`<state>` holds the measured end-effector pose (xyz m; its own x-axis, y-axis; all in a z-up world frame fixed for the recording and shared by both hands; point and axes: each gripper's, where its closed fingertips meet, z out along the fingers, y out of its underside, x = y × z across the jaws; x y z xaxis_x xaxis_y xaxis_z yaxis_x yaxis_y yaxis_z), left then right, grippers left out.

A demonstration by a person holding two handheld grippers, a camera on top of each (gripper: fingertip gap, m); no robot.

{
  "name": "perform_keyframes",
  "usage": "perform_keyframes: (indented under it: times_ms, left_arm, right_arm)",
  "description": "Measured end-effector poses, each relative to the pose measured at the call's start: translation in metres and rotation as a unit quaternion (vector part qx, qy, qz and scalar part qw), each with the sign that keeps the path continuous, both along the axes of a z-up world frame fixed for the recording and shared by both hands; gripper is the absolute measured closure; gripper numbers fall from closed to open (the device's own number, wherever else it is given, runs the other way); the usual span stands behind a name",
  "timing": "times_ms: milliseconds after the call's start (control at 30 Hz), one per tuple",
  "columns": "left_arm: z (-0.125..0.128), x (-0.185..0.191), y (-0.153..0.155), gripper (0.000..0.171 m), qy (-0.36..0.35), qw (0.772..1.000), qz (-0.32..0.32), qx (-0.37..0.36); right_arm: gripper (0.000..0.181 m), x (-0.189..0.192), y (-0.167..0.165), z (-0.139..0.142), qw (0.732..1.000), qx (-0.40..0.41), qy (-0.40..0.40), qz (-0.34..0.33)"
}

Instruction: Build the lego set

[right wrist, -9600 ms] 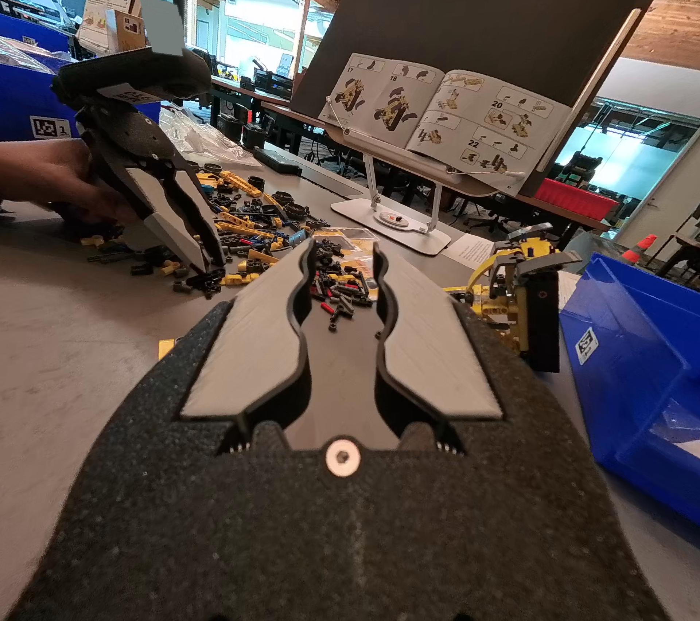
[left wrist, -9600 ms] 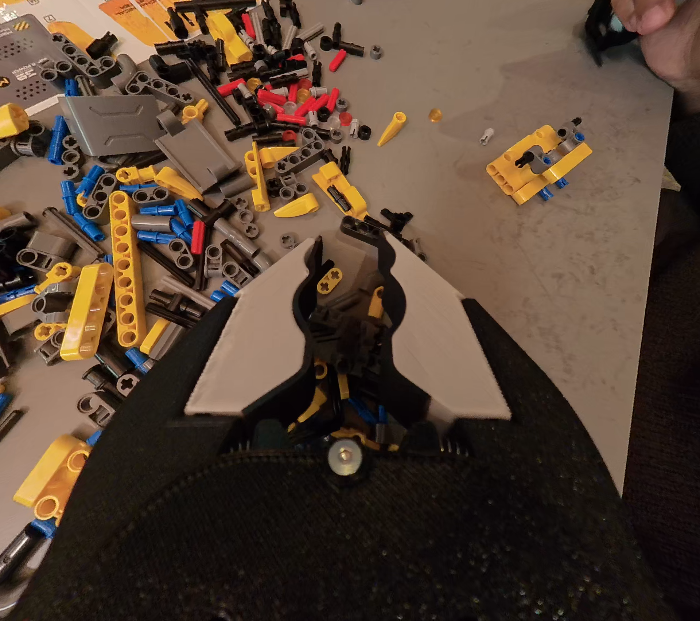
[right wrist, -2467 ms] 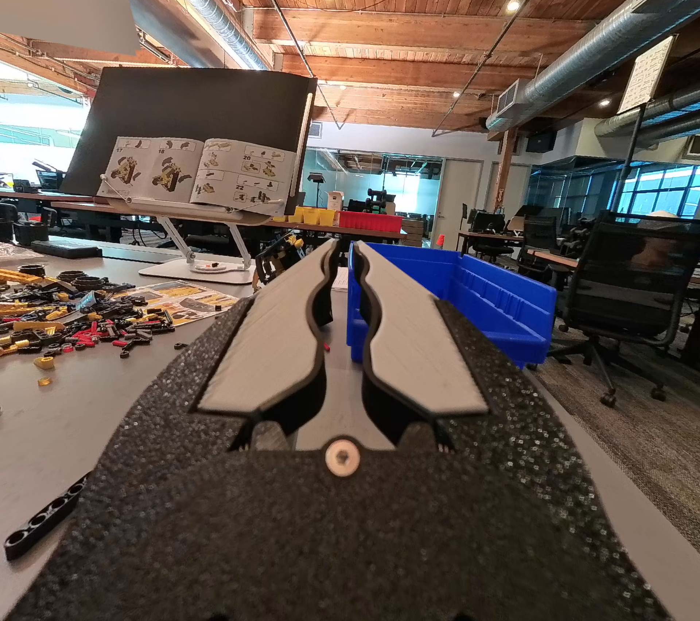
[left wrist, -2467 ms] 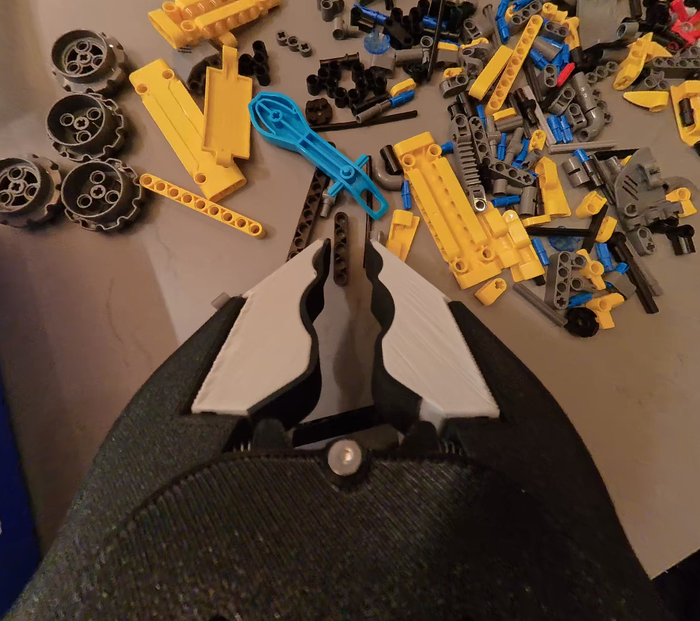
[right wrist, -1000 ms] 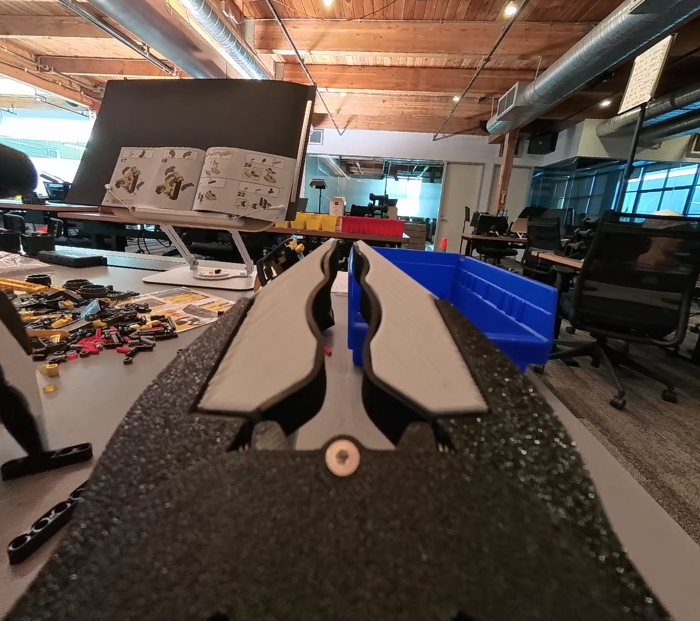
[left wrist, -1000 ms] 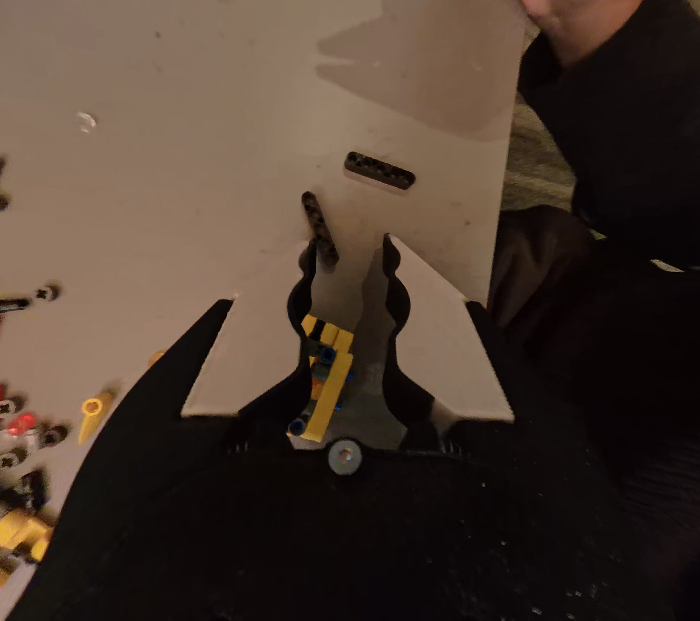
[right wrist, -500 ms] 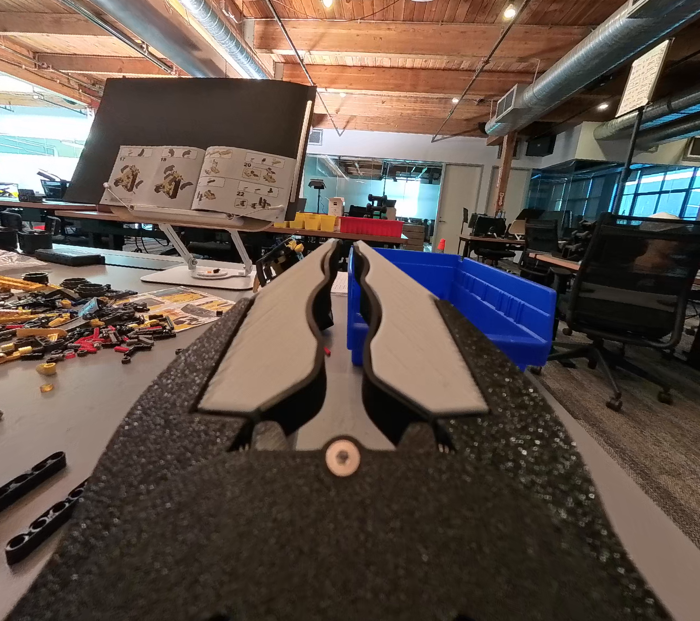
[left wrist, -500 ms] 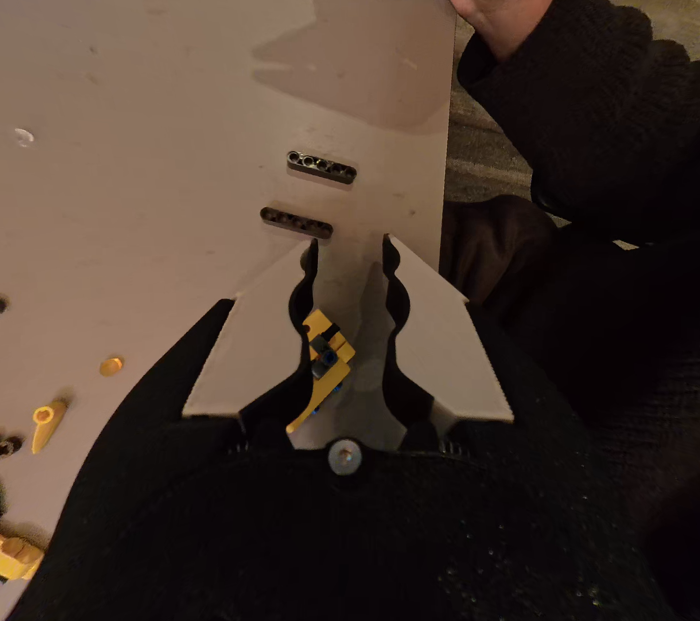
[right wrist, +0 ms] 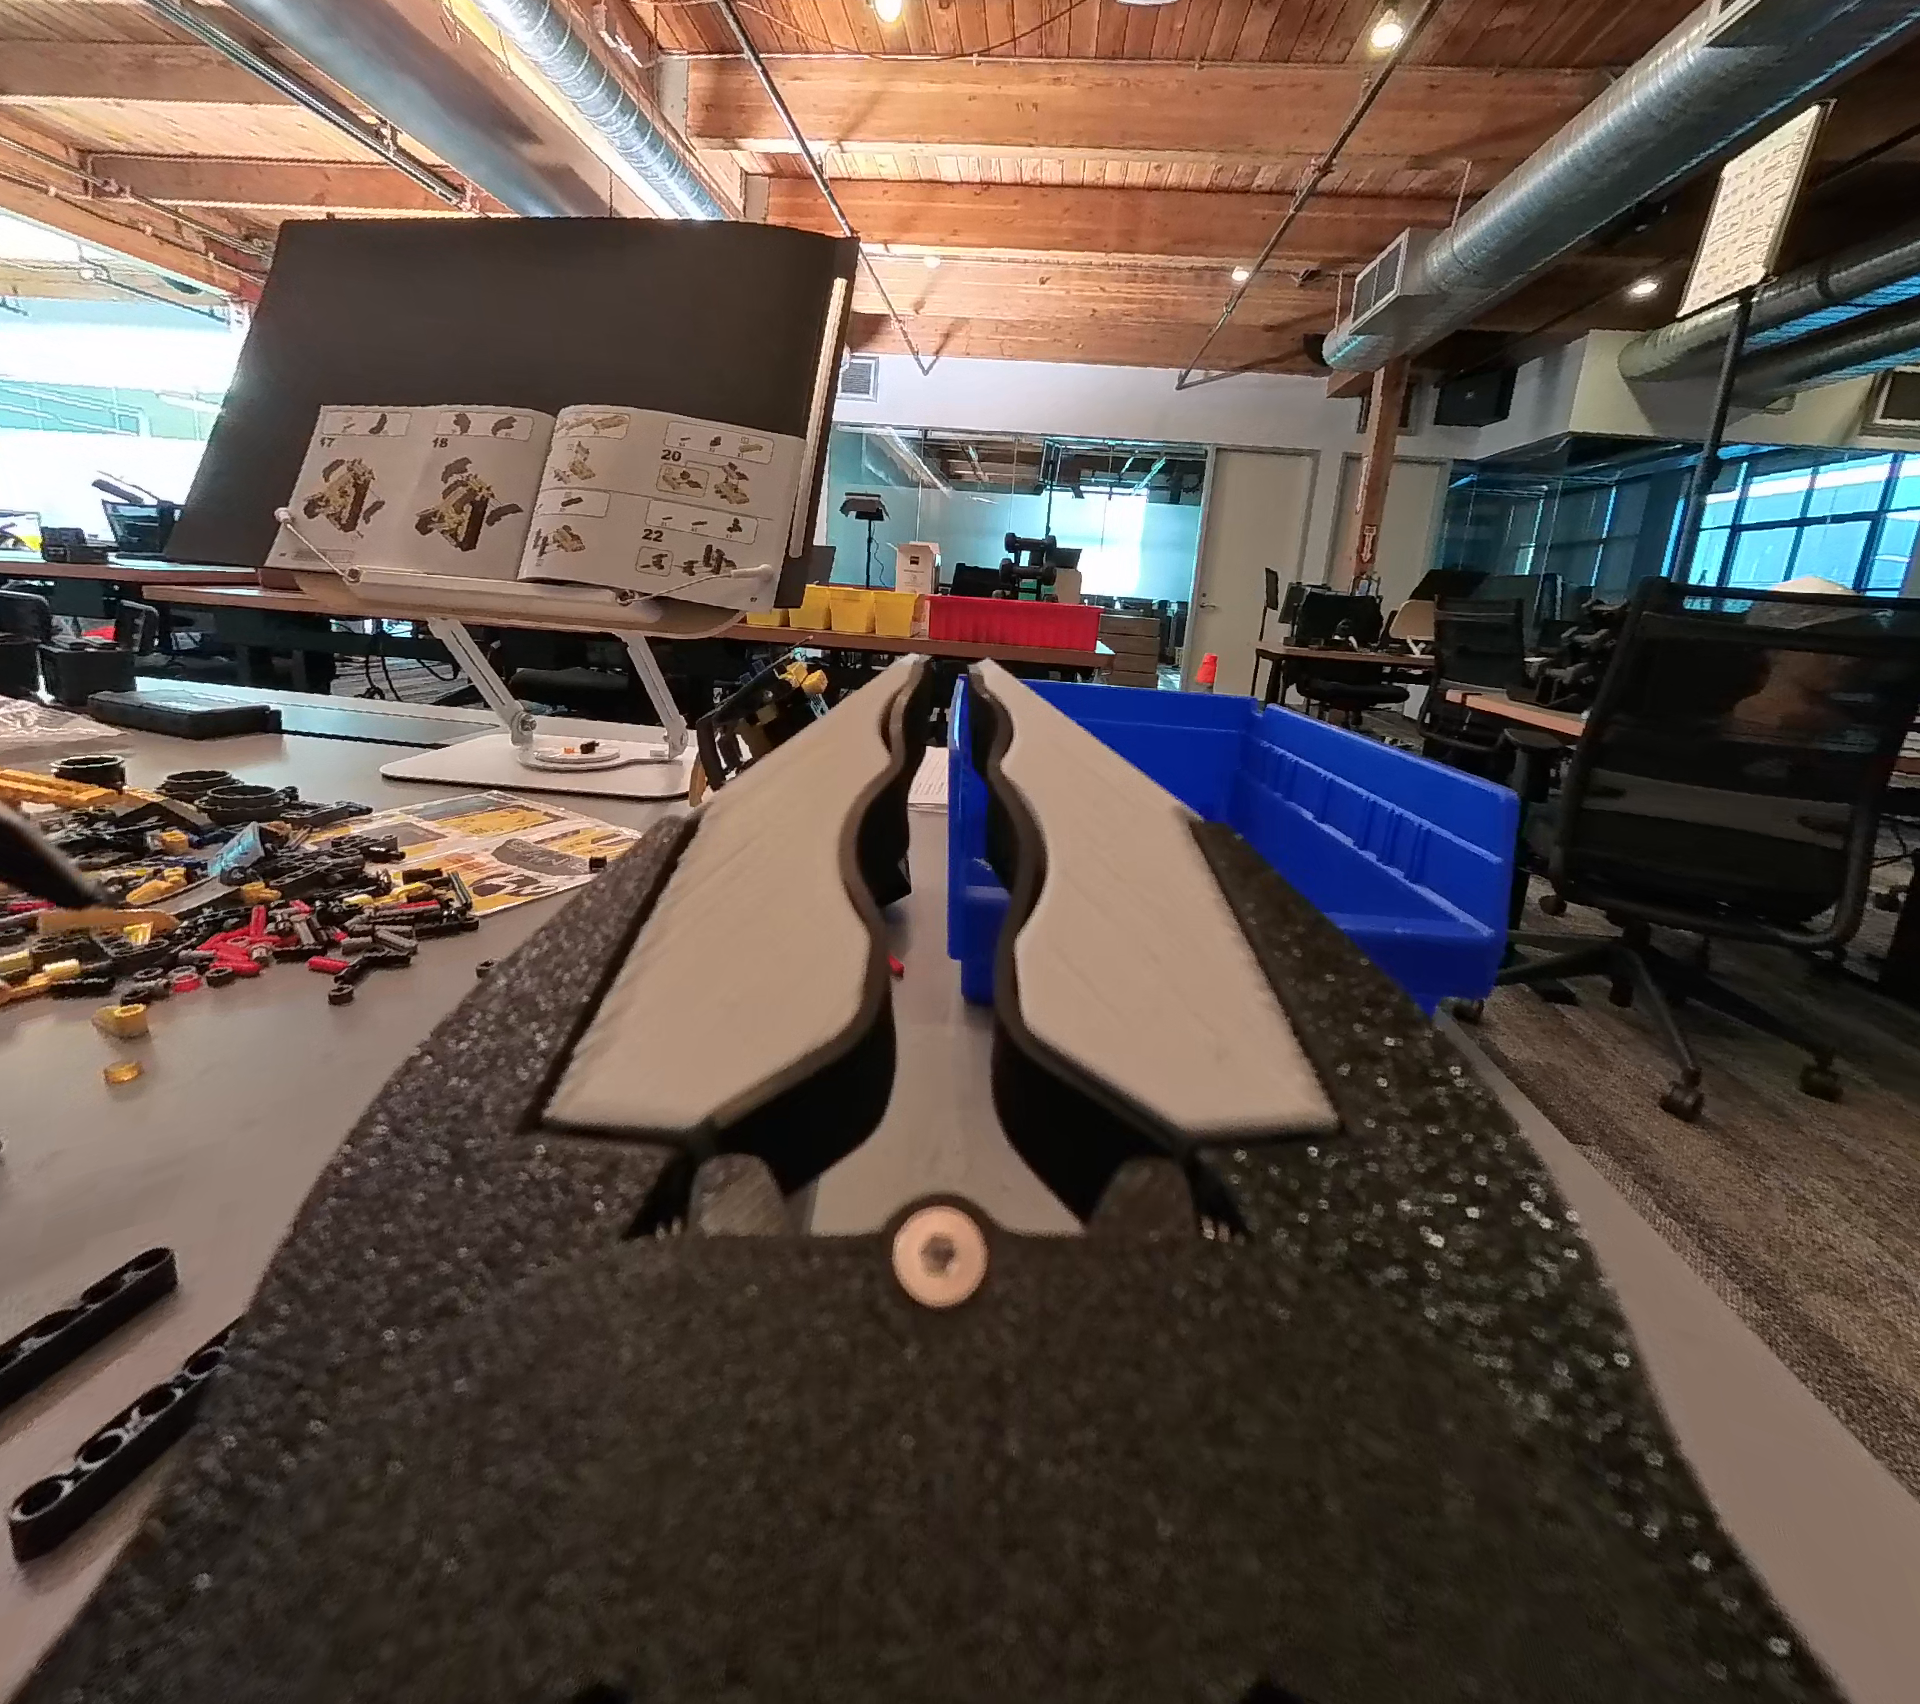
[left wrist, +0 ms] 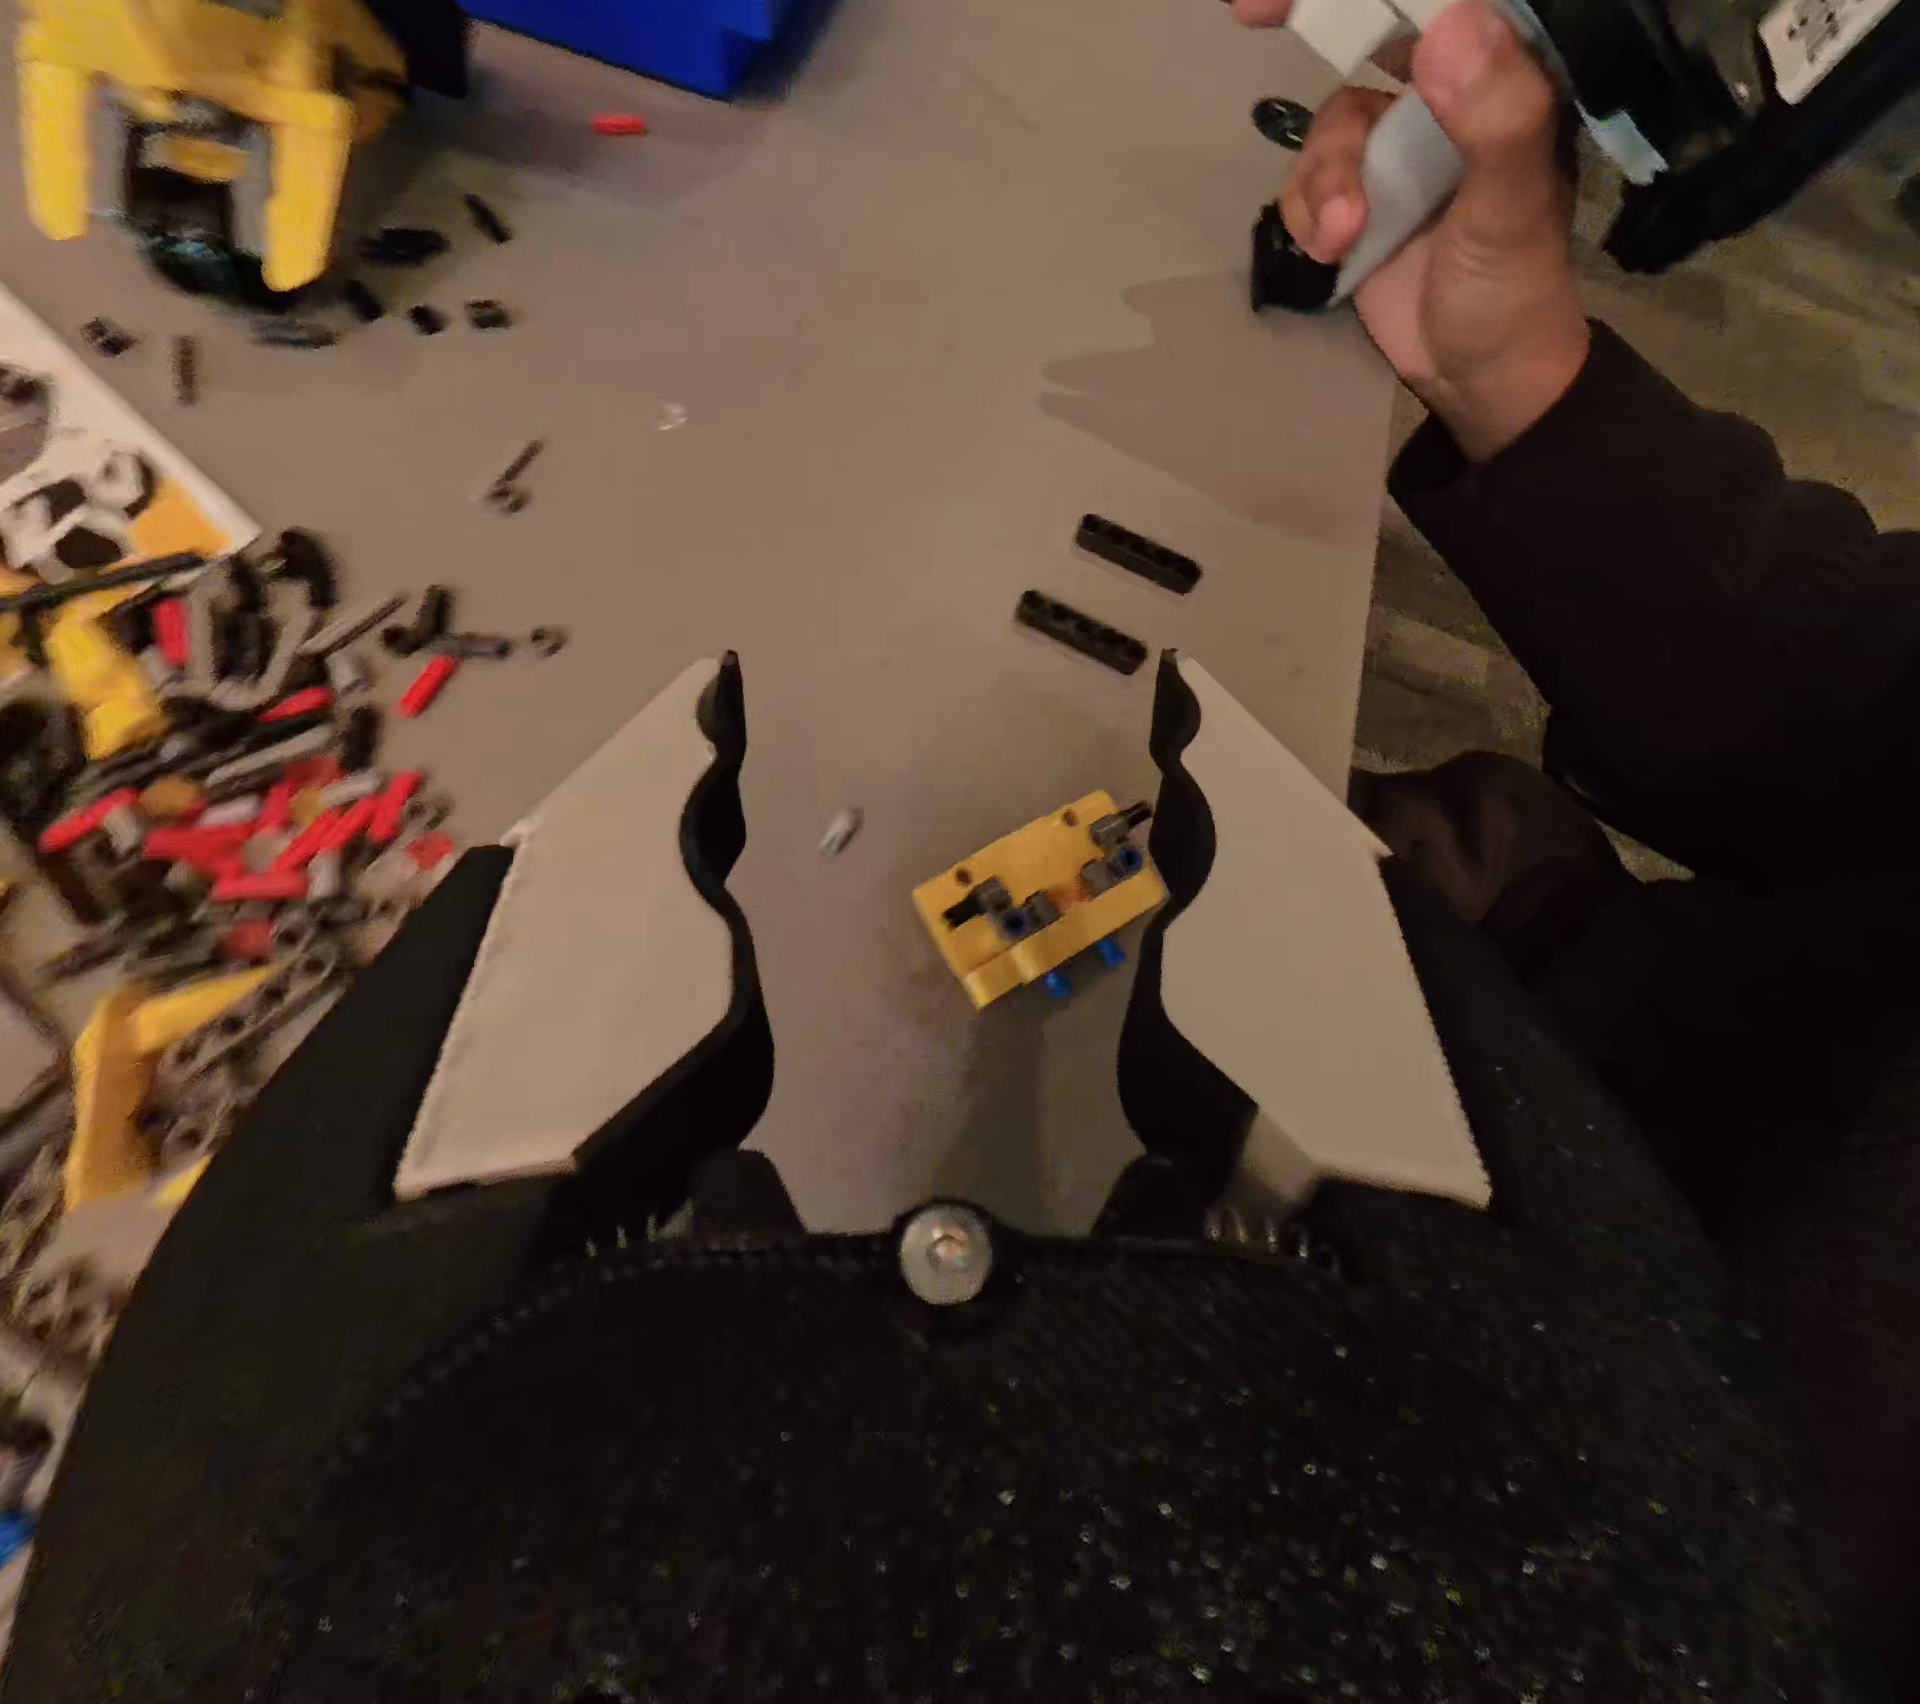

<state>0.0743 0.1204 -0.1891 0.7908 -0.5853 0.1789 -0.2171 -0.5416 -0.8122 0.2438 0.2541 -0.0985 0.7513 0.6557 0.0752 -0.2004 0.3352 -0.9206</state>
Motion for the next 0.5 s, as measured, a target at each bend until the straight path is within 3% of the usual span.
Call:
perform_keyframes:
  times_ms: [100, 267, 400, 500]
  left_arm:
    - [0.0, -0.032, -0.011, 0.096, -0.034, 0.998, 0.042, -0.022]
    - [0.012, -0.068, -0.027, 0.106, -0.158, 0.984, 0.08, -0.027]
    - [0.02, -0.094, -0.028, 0.11, -0.163, 0.979, 0.121, -0.001]
    - [0.036, -0.116, -0.013, 0.117, -0.166, 0.974, 0.152, 0.032]
  right_arm:
    - [0.176, 0.0, 0.0, 0.0, 1.0, 0.001, -0.002, -0.003]
    - [0.177, -0.001, 0.001, -0.001, 1.0, 0.001, -0.01, -0.012]
    - [0.177, 0.002, 0.007, -0.003, 1.0, -0.016, -0.006, -0.025]
    - [0.175, 0.004, 0.024, -0.011, 0.997, -0.073, -0.002, -0.029]
